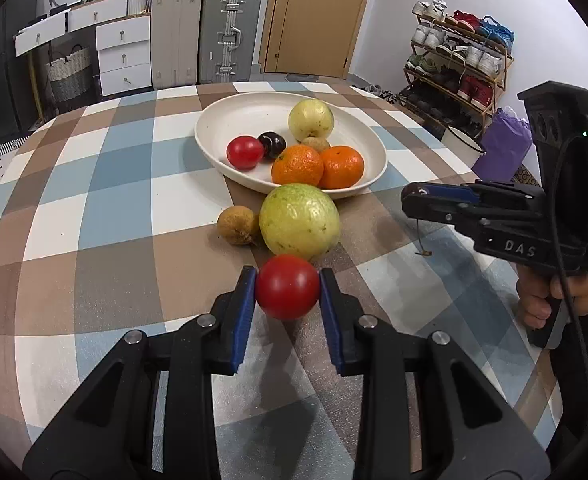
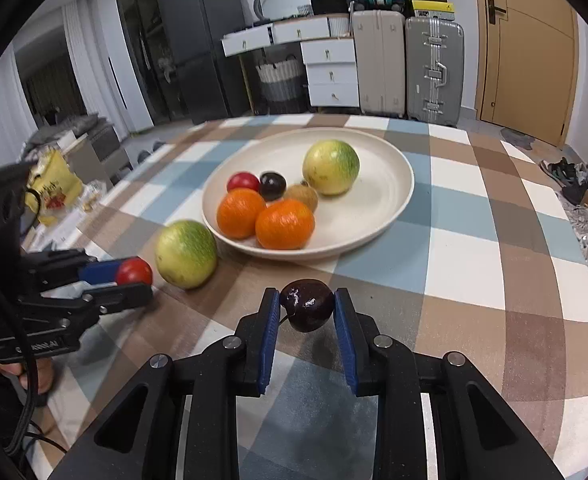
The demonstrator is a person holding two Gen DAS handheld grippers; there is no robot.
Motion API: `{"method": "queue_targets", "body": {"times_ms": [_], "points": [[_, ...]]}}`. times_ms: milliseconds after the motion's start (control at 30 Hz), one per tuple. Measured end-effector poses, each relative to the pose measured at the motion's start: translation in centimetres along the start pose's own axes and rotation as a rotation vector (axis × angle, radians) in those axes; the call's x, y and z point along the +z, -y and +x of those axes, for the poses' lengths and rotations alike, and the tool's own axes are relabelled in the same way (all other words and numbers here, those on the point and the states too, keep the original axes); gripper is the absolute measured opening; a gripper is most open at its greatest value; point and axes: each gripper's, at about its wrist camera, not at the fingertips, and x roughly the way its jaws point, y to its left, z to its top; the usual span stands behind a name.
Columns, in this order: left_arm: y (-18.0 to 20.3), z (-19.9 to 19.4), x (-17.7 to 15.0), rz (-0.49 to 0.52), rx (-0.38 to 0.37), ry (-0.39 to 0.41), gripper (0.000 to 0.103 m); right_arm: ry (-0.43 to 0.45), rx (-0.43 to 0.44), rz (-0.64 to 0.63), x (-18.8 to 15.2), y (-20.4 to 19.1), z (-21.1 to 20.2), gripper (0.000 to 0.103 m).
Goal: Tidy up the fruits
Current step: 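Carry the tomato with the left tool over the plate while the right tool carries the cherry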
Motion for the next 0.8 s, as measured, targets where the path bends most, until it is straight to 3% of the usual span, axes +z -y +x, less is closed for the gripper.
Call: {"method": "queue_targets", "body": {"times_ms": [300,533,800], "points": [[0.0,-1.1,0.7,-0.016,0.022,0.049,0.028,0.089,0.011,0.036,0.5,0.6,-2.0,0.028],[0.1,-2.1,2.1,-0.013,0.079,0.097,0.028,0.118,0.055,0.063,0.8,1.1,-3.0,0.028],[0.2,-3.7,4.1,-0.031,0.089,0.147,0.028,0.159,0.07,0.059,1.7,1.0,-4.4,0.028]]}}
